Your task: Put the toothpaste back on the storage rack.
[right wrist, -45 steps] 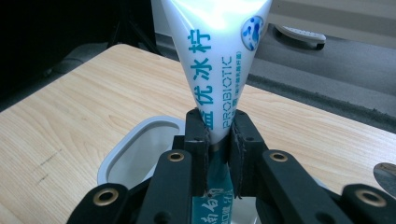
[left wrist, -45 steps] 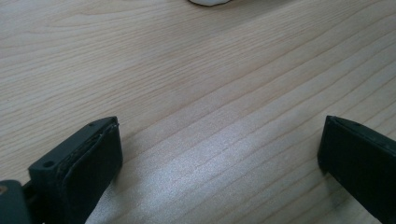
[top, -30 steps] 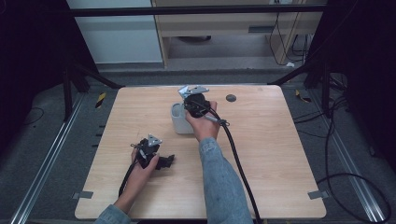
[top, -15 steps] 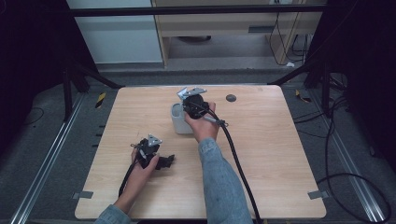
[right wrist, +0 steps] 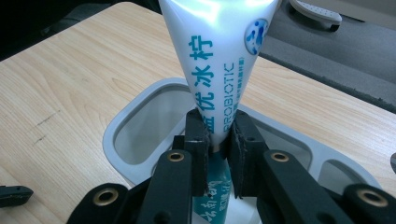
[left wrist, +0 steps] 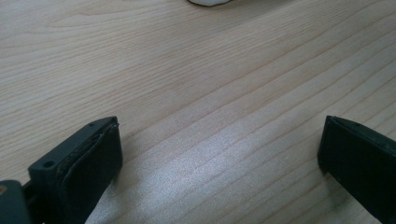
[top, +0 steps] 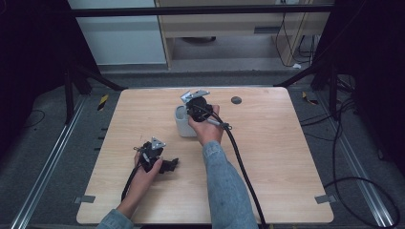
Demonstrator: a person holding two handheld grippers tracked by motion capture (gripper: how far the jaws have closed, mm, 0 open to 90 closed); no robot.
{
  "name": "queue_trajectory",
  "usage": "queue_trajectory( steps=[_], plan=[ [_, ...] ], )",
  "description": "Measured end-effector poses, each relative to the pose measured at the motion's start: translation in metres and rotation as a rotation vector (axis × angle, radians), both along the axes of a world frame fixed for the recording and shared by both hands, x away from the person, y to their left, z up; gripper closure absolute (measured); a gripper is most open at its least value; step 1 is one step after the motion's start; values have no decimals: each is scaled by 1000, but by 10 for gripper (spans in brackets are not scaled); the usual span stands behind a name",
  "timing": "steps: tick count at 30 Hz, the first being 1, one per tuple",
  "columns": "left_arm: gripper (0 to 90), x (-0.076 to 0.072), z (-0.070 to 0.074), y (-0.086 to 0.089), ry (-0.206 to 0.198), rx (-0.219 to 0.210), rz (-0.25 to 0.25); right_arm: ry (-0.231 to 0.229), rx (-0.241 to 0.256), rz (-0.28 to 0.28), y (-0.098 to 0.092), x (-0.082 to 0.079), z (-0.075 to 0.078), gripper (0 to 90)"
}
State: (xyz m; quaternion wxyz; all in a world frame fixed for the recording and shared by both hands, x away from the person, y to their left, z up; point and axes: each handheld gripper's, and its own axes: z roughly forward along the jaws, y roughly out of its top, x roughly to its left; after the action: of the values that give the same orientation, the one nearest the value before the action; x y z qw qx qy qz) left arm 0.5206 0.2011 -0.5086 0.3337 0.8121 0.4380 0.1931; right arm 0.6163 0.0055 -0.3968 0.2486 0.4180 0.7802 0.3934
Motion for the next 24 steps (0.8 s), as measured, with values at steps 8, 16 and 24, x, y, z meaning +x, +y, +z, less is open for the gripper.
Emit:
queue_trajectory(
  steps=[8,16,24],
  plan=[
    [0,0,0,0,1,1,0,7,-1,-1,1,2,0,788],
    [0,0,0,0,1,0,0,13,-17,-1,7,6,1,784],
    [0,0,0,0,0,0,0,21,-9,-8,6,8,1,782]
  ],
)
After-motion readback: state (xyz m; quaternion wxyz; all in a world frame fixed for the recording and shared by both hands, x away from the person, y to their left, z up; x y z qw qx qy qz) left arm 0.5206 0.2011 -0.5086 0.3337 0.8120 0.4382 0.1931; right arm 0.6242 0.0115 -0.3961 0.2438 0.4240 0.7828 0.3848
